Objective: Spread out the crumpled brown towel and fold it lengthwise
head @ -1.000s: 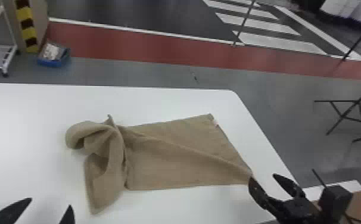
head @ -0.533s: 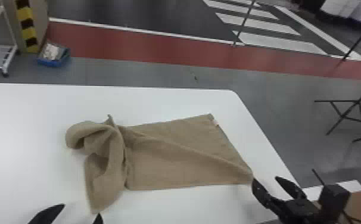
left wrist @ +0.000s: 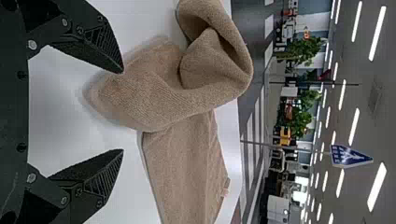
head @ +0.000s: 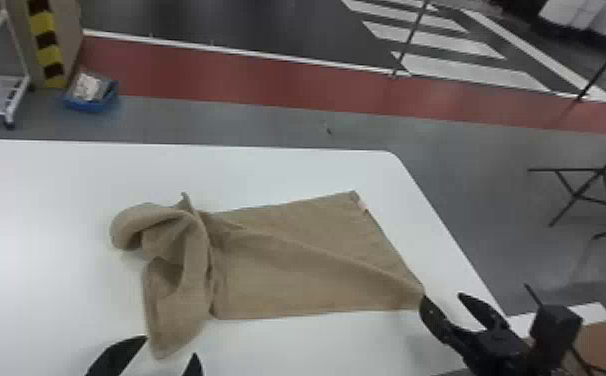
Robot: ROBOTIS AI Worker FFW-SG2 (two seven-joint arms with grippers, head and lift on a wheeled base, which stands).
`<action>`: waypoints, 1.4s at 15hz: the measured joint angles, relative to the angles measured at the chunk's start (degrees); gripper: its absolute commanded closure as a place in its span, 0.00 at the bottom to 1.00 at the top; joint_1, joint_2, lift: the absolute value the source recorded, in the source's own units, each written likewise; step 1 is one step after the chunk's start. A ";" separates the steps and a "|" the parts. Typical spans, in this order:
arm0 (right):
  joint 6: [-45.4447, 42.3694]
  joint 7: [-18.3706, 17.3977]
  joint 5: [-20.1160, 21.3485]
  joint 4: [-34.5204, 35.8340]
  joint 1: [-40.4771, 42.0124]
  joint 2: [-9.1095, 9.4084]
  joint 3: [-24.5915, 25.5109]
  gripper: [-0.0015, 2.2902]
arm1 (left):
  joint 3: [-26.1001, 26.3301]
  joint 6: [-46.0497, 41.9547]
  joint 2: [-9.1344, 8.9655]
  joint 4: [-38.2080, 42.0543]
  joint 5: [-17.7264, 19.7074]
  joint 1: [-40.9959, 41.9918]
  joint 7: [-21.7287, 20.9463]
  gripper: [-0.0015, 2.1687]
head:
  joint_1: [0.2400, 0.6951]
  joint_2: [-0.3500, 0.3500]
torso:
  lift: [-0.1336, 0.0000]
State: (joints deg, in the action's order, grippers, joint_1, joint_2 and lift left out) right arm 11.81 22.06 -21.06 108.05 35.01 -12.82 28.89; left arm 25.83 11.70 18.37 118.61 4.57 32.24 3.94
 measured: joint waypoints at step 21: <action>-0.29 3.22 -2.50 -1.17 -0.11 2.66 2.80 0.10 | 2.30 1.40 -0.12 -2.47 -3.53 -1.44 3.11 0.31 | 1.00 0.00 | 0.04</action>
State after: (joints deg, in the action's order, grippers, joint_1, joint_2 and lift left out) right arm 11.52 25.28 -23.55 106.88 34.89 -10.17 31.69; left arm 28.13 13.10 18.25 116.14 1.04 30.80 7.04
